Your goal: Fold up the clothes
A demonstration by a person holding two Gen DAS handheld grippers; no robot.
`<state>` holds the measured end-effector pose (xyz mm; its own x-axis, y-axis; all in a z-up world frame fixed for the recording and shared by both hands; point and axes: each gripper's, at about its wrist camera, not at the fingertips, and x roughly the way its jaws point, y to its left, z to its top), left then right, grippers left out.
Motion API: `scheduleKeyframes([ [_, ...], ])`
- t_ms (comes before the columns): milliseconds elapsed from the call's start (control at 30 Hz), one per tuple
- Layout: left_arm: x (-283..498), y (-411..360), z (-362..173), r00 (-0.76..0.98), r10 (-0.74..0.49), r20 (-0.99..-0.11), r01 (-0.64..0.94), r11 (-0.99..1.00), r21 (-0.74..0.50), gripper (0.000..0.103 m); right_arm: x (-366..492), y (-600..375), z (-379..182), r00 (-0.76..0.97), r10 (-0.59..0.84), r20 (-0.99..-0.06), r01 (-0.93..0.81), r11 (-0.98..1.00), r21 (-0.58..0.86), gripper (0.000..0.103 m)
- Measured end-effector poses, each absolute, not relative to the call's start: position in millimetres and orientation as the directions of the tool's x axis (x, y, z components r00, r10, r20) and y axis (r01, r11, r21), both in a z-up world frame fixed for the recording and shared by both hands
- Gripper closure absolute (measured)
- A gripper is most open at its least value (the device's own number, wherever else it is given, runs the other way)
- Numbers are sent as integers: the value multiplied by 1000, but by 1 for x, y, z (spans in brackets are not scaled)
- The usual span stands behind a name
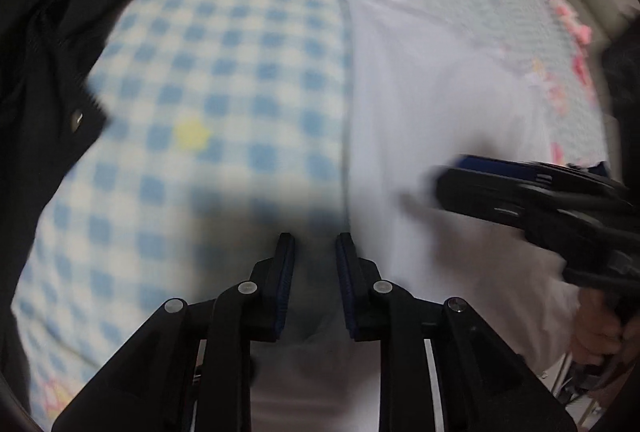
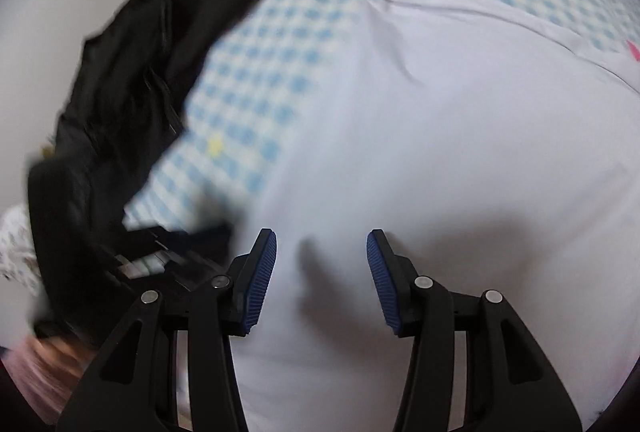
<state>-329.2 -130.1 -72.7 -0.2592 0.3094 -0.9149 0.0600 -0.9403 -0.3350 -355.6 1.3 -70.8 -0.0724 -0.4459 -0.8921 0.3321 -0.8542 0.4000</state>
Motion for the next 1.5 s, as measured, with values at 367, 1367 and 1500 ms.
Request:
scheduleKeyframes([
  [367, -337, -115, -84, -252, 425, -869, -8, -899, -437, 81, -358, -25, -99, 36, -492, -870, 382, -798, 467, 69],
  [1367, -343, 26, -68, -115, 520, -846, -172, -849, -499, 75, -277, 271, -51, -175, -160, -971, -49, -984, 171, 61],
  [1500, -333, 82, -93, -12, 494, -870, -205, -852, -481, 61, -257, 304, -78, -114, -213, -970, -96, -970, 225, 61],
])
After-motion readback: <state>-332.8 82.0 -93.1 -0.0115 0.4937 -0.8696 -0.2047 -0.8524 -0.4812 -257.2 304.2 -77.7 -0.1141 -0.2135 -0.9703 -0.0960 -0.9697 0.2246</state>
